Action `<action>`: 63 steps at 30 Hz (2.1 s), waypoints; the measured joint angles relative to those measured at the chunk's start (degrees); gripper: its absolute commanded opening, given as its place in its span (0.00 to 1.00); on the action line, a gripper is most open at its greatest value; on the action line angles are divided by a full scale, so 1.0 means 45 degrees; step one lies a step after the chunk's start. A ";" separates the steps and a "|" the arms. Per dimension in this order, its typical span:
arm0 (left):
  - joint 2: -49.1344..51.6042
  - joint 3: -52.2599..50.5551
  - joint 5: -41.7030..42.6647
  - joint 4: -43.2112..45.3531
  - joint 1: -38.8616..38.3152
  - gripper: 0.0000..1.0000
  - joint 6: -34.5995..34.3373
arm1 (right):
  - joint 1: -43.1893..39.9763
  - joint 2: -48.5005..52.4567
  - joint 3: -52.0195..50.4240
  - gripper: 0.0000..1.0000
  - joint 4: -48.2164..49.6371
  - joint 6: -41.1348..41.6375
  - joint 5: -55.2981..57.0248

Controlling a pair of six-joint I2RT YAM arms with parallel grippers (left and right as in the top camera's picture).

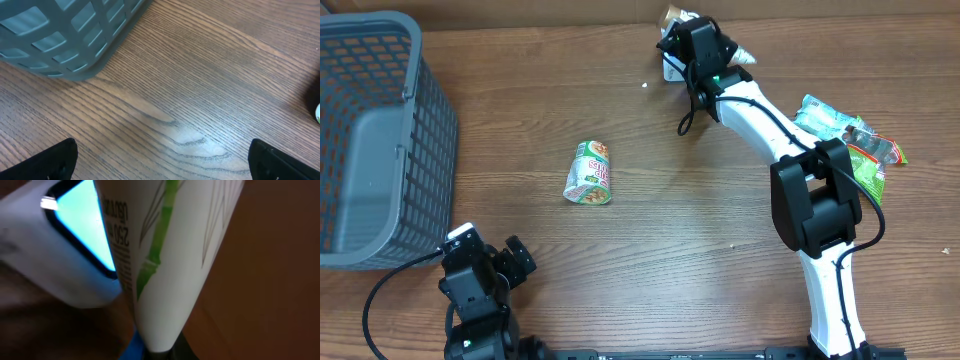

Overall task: Scan the item barcode
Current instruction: 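Hold the white tube's label in front of the scanner window, then carry the white tube right and drop it on the packets, then move the right gripper left over the cup noodle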

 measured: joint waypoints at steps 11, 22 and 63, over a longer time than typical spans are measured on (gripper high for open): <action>0.0000 0.0000 0.0000 0.0000 0.0000 1.00 0.0005 | -0.0782 -0.4031 -0.0019 0.04 -0.6475 0.6907 -0.4838; 0.0000 0.0000 0.0000 0.0000 0.0000 1.00 0.0005 | -0.5576 -0.5591 0.0146 0.04 -0.9364 1.2721 -0.9967; 0.0000 0.0000 0.0000 0.0000 0.0000 1.00 0.0005 | -0.9525 -0.5765 -0.2346 0.69 -0.9534 1.5484 -1.0550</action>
